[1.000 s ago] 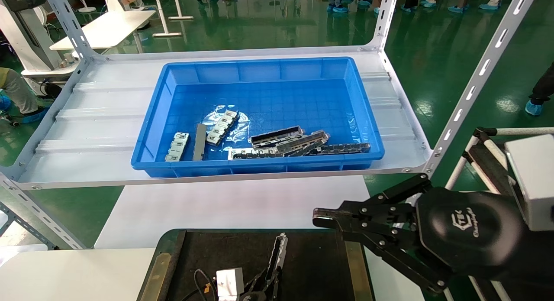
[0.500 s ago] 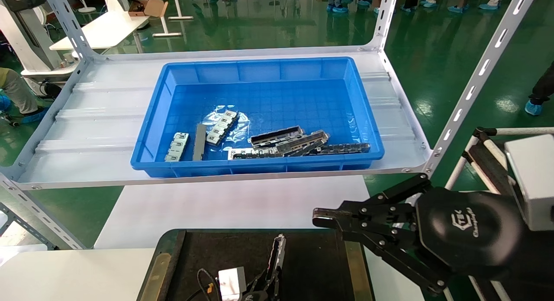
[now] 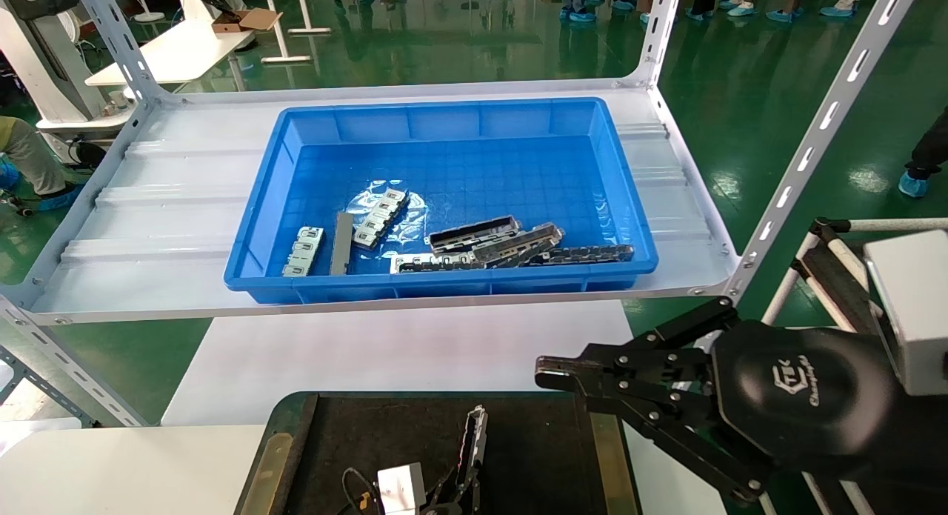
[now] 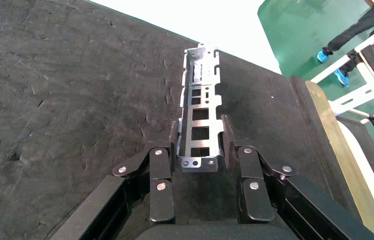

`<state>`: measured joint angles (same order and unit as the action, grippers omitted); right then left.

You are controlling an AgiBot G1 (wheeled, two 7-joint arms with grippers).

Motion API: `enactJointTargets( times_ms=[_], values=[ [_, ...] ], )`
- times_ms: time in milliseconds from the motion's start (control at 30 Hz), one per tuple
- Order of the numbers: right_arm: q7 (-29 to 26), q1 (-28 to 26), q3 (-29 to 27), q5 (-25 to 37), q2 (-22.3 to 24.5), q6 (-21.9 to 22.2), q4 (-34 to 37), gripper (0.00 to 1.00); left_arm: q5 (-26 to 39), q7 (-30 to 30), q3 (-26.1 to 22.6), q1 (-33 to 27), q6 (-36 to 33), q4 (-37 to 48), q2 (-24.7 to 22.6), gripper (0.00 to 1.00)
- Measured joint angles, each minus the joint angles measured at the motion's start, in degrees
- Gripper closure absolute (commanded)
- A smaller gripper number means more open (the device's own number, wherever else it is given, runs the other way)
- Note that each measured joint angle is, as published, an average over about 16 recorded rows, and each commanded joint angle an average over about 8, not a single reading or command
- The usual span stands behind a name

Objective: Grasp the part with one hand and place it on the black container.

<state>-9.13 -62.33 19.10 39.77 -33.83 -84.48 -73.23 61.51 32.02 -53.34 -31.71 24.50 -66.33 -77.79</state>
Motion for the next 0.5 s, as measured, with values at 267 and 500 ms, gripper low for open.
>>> enactJointTargets(
  times_ms=[267, 500],
  values=[
    [0.0, 0.0, 0.0, 0.0, 0.0, 0.0, 0.0, 0.0, 1.8, 5.6, -4.1, -1.2, 3.2, 1.2, 0.1, 0.0],
    [0.0, 0.0, 0.0, 0.0, 0.0, 0.0, 0.0, 0.0, 2.9, 9.8, -7.4, -2.3, 5.3, 2.3, 0.1, 0.0]
  ],
)
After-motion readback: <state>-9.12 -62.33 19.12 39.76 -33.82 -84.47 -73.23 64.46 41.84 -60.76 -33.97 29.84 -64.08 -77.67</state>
